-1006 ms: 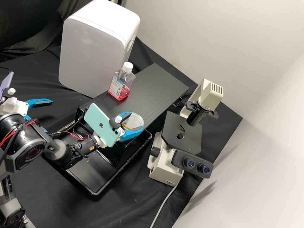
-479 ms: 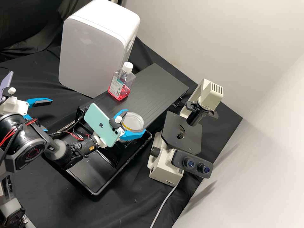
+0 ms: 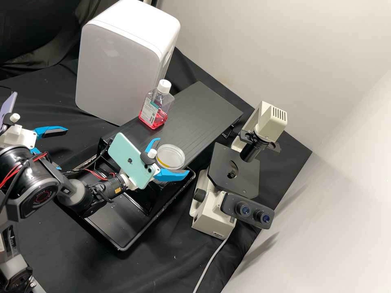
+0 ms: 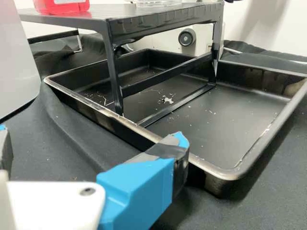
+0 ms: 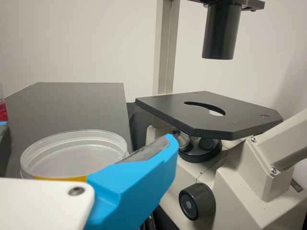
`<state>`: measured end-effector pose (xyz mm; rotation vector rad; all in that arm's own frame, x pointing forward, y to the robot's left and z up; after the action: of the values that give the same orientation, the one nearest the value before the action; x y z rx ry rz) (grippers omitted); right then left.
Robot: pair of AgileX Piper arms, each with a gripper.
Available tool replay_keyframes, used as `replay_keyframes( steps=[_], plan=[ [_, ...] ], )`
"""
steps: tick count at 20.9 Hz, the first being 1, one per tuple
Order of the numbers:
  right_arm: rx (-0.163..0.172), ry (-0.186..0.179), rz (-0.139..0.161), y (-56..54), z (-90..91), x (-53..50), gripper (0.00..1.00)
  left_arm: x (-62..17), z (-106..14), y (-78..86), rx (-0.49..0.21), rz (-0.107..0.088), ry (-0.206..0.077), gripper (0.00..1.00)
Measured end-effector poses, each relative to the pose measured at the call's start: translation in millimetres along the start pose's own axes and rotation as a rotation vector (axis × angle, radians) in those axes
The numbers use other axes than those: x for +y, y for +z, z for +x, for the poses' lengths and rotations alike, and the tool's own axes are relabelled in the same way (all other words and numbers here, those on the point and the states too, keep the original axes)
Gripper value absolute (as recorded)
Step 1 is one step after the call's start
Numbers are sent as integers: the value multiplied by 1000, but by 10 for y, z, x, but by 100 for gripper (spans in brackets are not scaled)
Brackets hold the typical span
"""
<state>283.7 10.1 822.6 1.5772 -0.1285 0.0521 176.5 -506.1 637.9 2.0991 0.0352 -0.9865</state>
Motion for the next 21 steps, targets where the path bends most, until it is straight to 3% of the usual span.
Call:
replay_keyframes(
  steps=[21],
  plan=[
    [-7, -32, -12, 19, 12, -93, 100, -24, 6, -5, 2, 2, -10, 100]
  ],
)
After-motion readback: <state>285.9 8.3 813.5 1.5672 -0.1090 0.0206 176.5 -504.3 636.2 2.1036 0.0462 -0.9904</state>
